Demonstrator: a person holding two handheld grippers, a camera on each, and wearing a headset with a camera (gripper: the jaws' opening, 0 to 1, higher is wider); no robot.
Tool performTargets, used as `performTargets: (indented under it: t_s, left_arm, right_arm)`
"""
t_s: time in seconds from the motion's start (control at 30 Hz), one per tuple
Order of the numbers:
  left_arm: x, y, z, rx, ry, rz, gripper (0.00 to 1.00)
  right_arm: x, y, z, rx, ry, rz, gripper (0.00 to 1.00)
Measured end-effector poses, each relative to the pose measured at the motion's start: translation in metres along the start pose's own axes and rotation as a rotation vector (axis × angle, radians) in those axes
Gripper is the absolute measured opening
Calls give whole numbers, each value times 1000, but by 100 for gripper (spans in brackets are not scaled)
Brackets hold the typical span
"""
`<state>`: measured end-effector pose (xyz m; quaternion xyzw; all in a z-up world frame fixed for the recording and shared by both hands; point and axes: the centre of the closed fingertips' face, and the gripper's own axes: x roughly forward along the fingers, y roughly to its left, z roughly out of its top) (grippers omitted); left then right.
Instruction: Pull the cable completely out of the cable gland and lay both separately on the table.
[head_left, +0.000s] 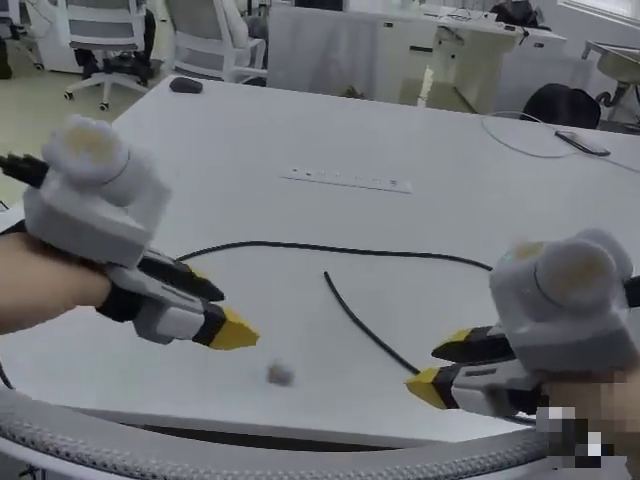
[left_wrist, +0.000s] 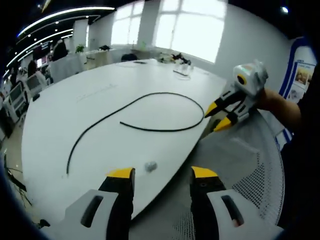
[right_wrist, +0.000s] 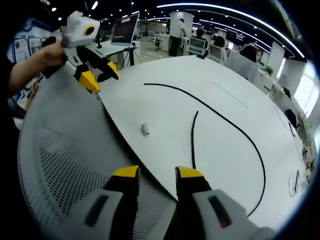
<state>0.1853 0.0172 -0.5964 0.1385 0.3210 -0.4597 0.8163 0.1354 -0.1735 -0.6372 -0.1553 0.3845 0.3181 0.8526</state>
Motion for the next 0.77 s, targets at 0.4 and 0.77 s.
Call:
performTargets:
  t_s: [0.4,0.77]
  left_arm:
    - [-42,40,-42,-188,-93,259,54]
    - [-28,44,-61,-246,-98,292,58]
  right_arm:
    - [-6,-2,6,278,-141,-26,41]
    - [7,-4,-3,321,-123,-63,44]
